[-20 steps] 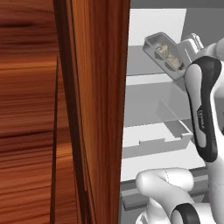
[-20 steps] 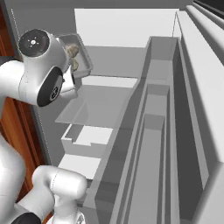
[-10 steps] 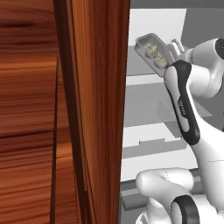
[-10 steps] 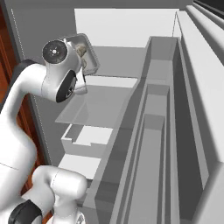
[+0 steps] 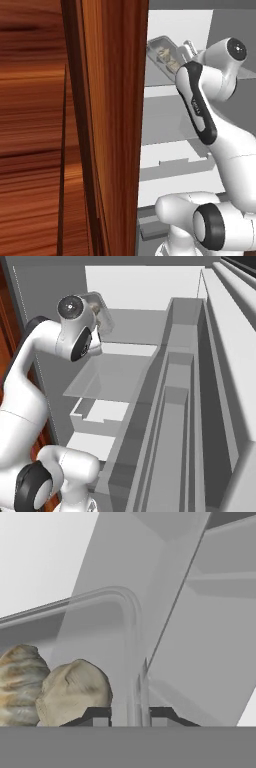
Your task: Place two dumplings into each of the tupperware containers and then place the containers in the fridge.
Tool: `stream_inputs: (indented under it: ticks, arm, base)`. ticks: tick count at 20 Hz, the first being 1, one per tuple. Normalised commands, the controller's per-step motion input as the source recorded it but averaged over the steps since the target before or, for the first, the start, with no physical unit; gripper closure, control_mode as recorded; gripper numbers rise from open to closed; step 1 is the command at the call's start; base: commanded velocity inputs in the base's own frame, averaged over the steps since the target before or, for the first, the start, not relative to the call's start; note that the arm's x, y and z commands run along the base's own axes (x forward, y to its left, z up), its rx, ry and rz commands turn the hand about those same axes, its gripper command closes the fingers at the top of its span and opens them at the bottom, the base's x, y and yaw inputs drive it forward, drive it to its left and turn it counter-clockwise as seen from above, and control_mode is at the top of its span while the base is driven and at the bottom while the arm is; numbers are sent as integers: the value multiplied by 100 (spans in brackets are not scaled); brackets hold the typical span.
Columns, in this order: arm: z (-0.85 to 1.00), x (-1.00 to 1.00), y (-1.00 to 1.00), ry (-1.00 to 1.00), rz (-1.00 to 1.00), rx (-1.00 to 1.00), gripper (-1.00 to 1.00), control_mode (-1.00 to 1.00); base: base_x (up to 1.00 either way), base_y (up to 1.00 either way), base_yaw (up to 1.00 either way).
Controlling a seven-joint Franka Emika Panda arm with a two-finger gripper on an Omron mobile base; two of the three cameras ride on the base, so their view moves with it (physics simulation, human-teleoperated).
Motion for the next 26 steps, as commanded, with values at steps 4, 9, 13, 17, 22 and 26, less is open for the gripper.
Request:
stream_inputs:
  ticks: [4, 9, 13, 17, 22, 26]
  arm:
    - [-2, 46, 19, 0, 0, 0, 100, -100]
    - [-16, 40, 2, 0, 1, 0, 100, -100]
    - [-17, 20, 0, 0, 1, 0, 100, -100]
    - [-23, 24, 0, 0, 0, 0, 100, -100]
    - [-19, 21, 0, 0, 0, 0, 100, -100]
    - [-4, 23, 1, 0, 0, 0, 100, -100]
  base:
    - [0, 0, 0]
    - [0, 0, 0]
    - [0, 0, 0]
    - [0, 0, 0]
    - [0, 0, 0]
    - [0, 0, 0]
